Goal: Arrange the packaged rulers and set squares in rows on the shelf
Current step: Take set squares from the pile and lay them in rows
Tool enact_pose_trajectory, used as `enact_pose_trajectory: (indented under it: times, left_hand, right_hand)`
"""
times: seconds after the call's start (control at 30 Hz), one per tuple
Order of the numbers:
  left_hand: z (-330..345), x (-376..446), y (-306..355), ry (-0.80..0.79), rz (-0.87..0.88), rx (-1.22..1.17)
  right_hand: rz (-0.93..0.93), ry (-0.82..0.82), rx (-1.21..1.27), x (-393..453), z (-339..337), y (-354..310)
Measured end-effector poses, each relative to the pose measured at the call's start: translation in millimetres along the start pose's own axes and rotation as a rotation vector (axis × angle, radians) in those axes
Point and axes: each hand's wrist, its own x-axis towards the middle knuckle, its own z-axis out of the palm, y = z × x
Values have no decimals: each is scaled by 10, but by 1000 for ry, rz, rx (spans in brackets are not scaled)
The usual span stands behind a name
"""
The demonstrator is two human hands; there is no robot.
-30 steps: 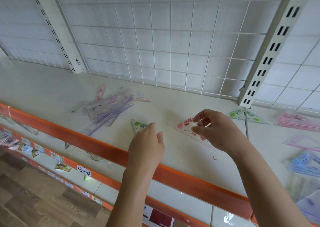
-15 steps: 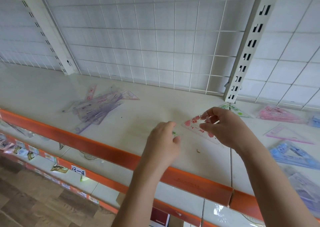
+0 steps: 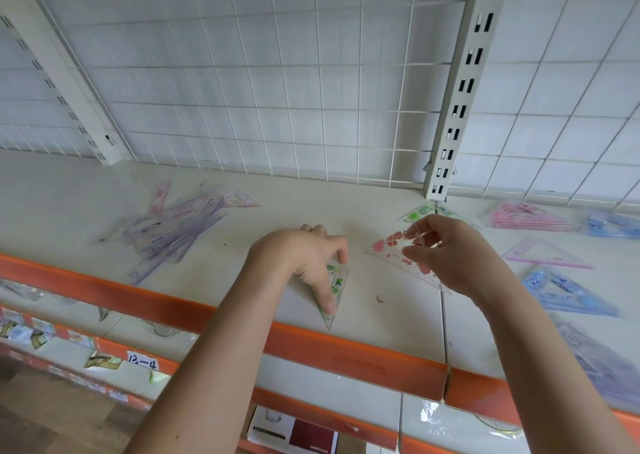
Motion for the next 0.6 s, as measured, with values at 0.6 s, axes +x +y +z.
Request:
enact_pose_trajectory:
  times: [0.6]
  left_hand:
    - [86,-12,-219,77,68,16]
  right_hand:
    - [62,76,11,-79,96,48]
